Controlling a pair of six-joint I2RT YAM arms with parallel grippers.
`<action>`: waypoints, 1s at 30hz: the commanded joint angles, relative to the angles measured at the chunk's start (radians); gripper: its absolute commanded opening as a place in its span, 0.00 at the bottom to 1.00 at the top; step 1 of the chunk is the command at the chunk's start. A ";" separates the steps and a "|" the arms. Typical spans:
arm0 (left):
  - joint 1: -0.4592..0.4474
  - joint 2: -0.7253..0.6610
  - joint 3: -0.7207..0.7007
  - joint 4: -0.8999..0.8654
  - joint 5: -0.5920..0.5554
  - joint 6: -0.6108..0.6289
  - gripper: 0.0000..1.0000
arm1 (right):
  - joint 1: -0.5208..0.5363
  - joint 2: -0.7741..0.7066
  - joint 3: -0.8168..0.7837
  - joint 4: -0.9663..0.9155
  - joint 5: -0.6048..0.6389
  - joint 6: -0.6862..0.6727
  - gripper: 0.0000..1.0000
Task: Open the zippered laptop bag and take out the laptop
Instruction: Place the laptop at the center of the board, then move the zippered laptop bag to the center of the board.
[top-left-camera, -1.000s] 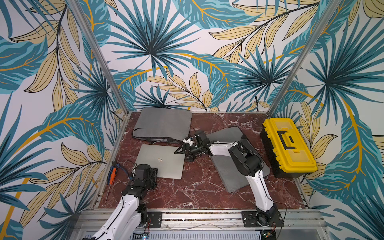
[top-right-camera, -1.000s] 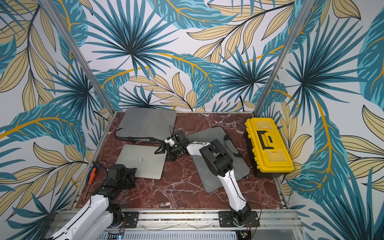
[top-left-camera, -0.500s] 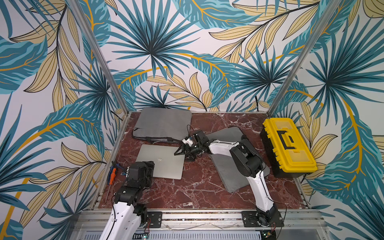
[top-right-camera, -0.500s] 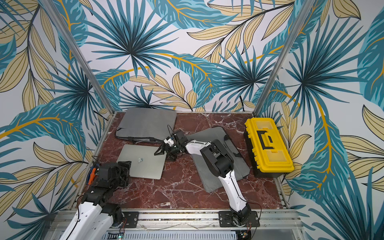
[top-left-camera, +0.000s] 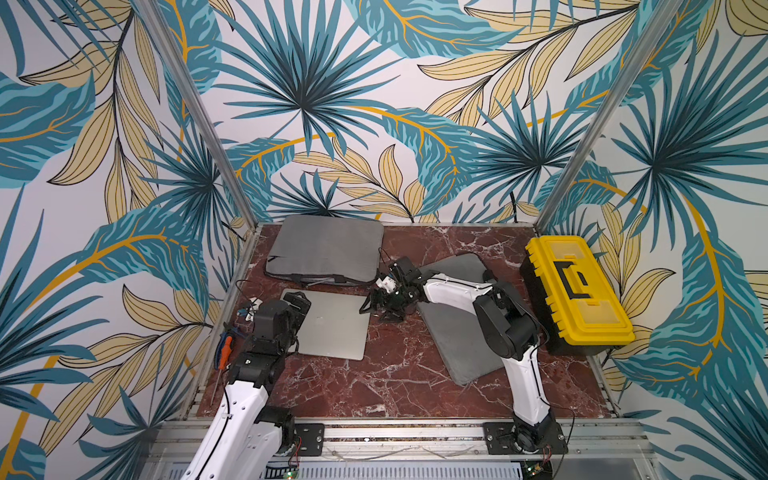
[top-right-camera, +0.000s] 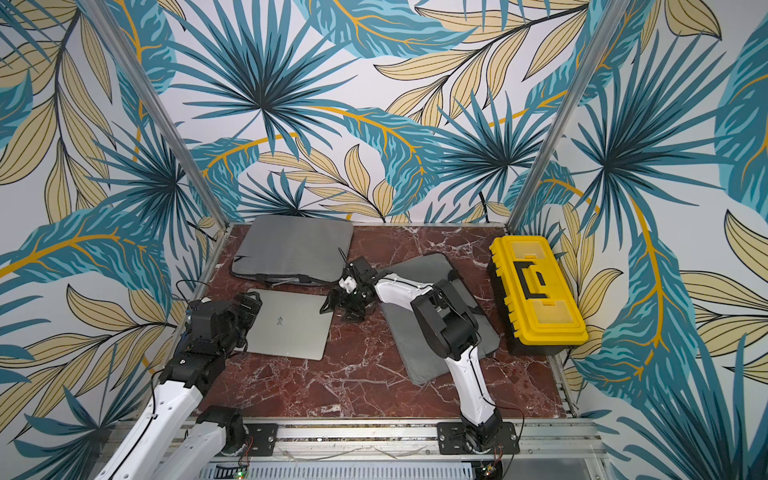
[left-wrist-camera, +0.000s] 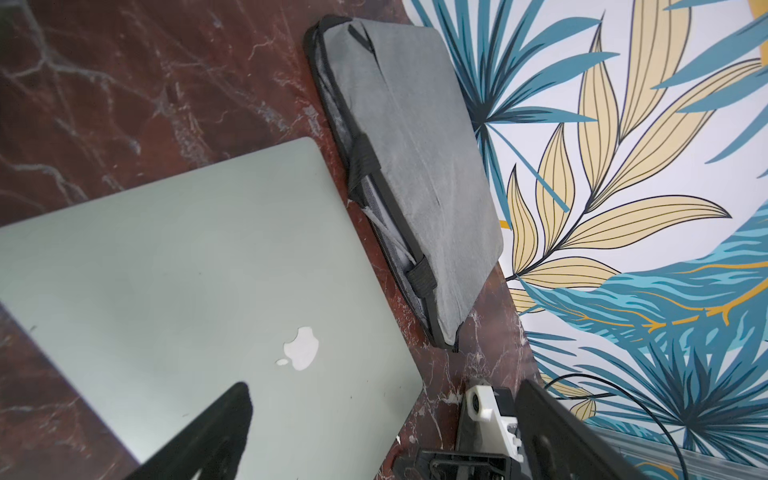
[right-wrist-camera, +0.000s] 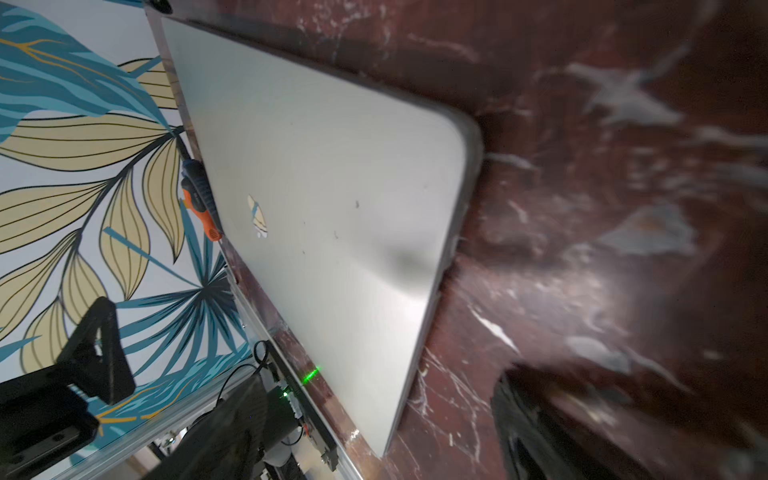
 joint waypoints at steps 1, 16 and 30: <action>-0.002 0.064 0.090 0.133 0.054 0.097 1.00 | -0.016 -0.073 -0.021 -0.143 0.137 -0.074 0.86; -0.360 0.826 0.563 0.163 0.358 0.217 0.98 | -0.276 -0.418 -0.131 -0.336 0.459 -0.224 0.89; -0.524 1.257 0.831 0.162 0.611 0.290 0.88 | -0.404 -0.601 -0.207 -0.364 0.694 -0.276 0.90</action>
